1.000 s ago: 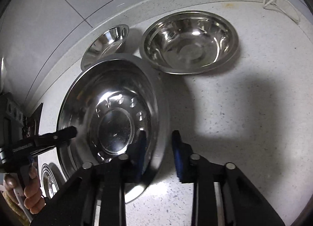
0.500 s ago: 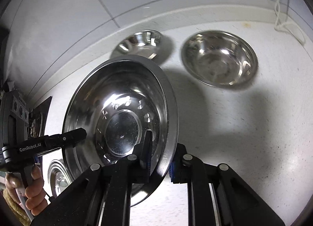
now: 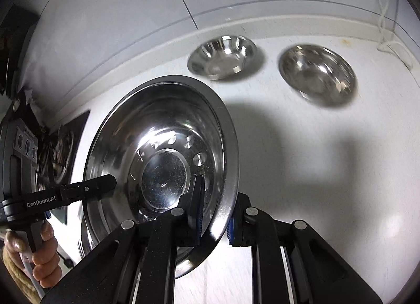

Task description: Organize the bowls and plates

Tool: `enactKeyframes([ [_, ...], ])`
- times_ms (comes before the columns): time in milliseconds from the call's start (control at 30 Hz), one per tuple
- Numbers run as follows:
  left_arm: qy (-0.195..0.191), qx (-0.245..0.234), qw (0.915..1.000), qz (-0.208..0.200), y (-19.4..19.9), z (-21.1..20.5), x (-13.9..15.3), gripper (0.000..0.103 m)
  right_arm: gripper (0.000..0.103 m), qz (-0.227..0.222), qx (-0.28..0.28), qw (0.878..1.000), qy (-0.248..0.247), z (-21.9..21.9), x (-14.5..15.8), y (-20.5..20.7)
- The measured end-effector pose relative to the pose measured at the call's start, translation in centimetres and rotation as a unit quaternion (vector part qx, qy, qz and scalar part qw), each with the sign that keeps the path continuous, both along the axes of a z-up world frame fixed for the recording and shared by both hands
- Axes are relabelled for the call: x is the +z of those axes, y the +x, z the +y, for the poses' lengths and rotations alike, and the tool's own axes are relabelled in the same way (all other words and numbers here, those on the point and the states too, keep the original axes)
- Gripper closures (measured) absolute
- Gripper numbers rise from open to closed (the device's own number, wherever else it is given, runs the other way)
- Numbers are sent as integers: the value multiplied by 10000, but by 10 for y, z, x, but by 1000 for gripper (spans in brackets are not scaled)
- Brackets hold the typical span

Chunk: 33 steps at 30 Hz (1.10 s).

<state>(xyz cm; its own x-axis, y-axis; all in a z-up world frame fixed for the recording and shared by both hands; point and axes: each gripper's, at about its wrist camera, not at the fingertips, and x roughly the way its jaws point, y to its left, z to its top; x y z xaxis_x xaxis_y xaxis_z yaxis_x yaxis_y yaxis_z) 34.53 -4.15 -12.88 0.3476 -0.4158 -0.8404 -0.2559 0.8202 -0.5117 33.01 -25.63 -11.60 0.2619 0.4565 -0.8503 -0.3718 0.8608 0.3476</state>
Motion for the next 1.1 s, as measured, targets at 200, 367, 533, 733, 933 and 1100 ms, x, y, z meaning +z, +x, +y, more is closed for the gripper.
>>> enactKeyframes([
  [200, -181, -806, 9955, 455, -32, -60, -35, 89, 90, 270, -247, 9991, -204, -55, -25, -42],
  [367, -174, -1031, 9927, 602, -46, -84, -50, 88, 90, 487, -495, 9975, -162, -91, -44, -45],
  [533, -118, -1139, 9920, 539, -61, -99, -49, 86, 90, 538, -553, 9969, -166, -101, -55, -44],
  [733, 30, -1040, 9938, 395, -62, -97, -45, 85, 90, 467, -512, 9974, -192, -100, -53, -51],
  [933, 262, -935, 9950, 237, -60, -91, -36, 76, 90, 439, -630, 9970, -124, -101, -56, -49],
  [1100, 388, -852, 9954, 193, -63, -83, -31, 73, 83, 332, -698, 9969, -156, -107, -49, -48],
])
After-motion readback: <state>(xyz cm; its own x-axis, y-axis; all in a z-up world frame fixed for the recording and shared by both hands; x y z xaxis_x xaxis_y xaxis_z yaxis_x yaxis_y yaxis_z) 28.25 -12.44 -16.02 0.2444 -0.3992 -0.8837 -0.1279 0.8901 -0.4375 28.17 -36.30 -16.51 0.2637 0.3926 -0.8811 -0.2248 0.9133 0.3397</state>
